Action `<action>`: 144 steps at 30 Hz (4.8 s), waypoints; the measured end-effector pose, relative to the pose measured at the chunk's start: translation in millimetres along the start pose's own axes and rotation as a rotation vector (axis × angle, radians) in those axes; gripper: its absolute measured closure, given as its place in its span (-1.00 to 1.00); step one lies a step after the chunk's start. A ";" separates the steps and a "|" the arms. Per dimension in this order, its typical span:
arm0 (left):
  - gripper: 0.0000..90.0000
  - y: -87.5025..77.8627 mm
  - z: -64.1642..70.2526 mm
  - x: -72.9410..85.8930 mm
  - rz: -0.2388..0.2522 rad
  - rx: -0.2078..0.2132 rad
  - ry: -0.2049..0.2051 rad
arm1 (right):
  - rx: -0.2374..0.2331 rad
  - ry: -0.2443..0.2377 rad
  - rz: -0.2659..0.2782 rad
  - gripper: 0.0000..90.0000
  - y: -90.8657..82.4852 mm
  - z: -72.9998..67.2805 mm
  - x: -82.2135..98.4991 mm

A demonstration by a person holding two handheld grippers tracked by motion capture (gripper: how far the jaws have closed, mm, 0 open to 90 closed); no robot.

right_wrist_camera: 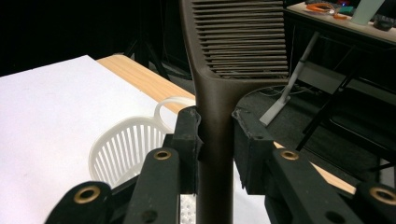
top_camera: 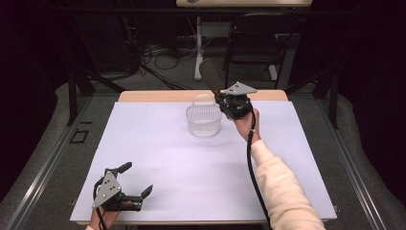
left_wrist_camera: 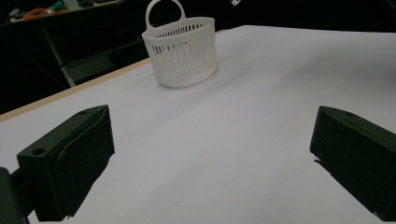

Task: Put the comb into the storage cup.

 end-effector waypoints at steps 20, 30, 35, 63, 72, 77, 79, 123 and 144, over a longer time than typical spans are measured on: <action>-1.00 -0.2 -0.1 0.0 0.000 -0.002 0.000 | 0.009 -0.049 0.033 0.61 6.5 -4.6 -10.1; -1.00 -0.1 -0.2 0.1 -0.001 -0.003 -0.001 | 0.007 -0.064 0.046 0.61 8.8 -5.9 -15.2; -1.00 0.1 -0.2 0.3 -0.003 -0.004 -0.003 | 0.006 -0.069 0.052 0.61 11.8 -7.3 -17.0; -1.00 -0.6 -0.4 -0.2 0.002 -0.002 -0.001 | -0.010 -0.108 0.072 0.61 21.1 -14.5 -28.4; -1.00 -0.7 -0.3 -0.1 0.002 -0.001 -0.001 | -0.016 -0.113 0.069 0.61 25.8 -16.2 -27.5; -1.00 -0.8 -0.3 -0.2 0.003 -0.002 -0.003 | -0.018 -0.112 0.062 0.61 28.3 -16.8 -26.2; -1.00 -0.8 -0.2 -0.2 0.003 -0.003 -0.006 | -0.019 -0.111 0.065 0.61 29.4 -17.2 -25.9; -1.00 -0.8 -0.2 0.2 0.004 0.003 -0.011 | -0.077 -0.118 0.031 0.61 52.6 -24.0 -11.0; -1.00 -1.3 -0.2 0.0 0.004 -0.003 -0.009 | -0.110 -0.152 0.005 0.61 62.2 -25.9 1.3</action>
Point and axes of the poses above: each handheld gripper's, and its own axes: y roughly forward along the jaws, x roughly out of its underside, z roughly to its right, the point moved 6 cm from there along y, roughly forward along the jaws, and after that the axes turned 8 degrees about -x, right-handed, at the moved point
